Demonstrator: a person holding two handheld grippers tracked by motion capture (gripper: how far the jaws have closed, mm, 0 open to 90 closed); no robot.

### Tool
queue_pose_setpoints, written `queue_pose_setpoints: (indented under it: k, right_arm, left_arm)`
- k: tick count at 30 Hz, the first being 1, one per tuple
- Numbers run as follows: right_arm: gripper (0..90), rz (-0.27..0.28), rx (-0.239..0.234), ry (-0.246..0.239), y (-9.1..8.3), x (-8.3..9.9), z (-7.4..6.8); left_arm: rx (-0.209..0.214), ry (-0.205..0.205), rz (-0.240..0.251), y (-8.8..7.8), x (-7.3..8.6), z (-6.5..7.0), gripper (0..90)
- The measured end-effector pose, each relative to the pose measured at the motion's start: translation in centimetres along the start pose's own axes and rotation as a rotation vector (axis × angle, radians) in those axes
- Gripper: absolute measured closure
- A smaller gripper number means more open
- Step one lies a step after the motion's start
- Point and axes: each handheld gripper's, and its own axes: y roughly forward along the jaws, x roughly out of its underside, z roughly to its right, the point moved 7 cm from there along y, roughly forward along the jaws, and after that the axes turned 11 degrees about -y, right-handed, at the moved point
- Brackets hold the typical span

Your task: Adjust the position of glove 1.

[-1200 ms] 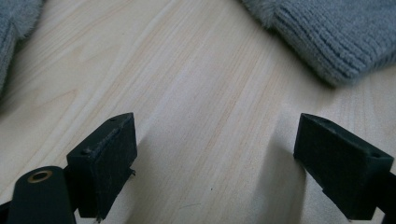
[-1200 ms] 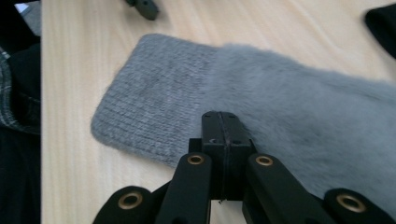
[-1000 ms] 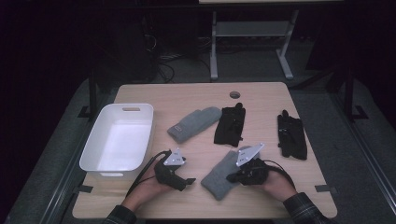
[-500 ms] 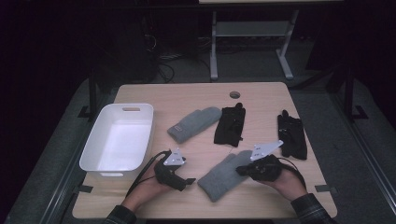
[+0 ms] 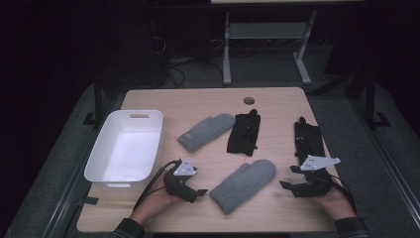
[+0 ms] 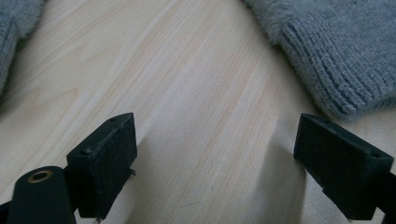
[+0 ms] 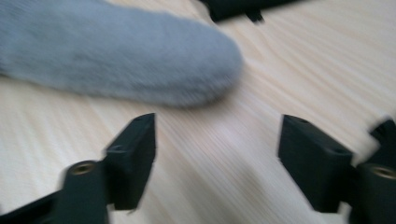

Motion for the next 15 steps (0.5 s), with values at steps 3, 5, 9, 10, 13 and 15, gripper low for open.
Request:
queue_pose_setpoints:
  k: [3,5,9,10,13,15]
  right_arm:
    - [21.6,-0.009,-0.005,0.020,0.5,0.7,0.3]
    - [17.9,-0.006,-0.013,0.020,0.8,1.0,0.4]
    - [15.5,-0.020,0.002,0.020,1.2,1.5,0.5]
    - [15.2,-0.020,-0.001,0.020,1.3,1.5,0.5]
    - [13.8,-0.027,0.000,0.021,1.7,1.7,0.3]
    - [13.0,-0.023,0.009,0.009,1.7,1.8,0.3]
  left_arm:
    - [-0.008,-0.001,0.001,0.0,0.0,-0.1,12.2]
    - [-0.010,-0.006,-0.001,-0.1,0.0,-0.2,12.3]
    - [-0.035,-0.017,-0.022,-0.2,-0.1,-0.7,12.6]
    - [-0.044,-0.027,-0.026,-0.3,-0.2,-0.9,12.6]
    - [-0.055,-0.043,-0.016,-0.4,-0.5,-1.0,12.8]
    - [-0.060,-0.052,-0.009,-0.5,-0.8,-1.0,12.8]
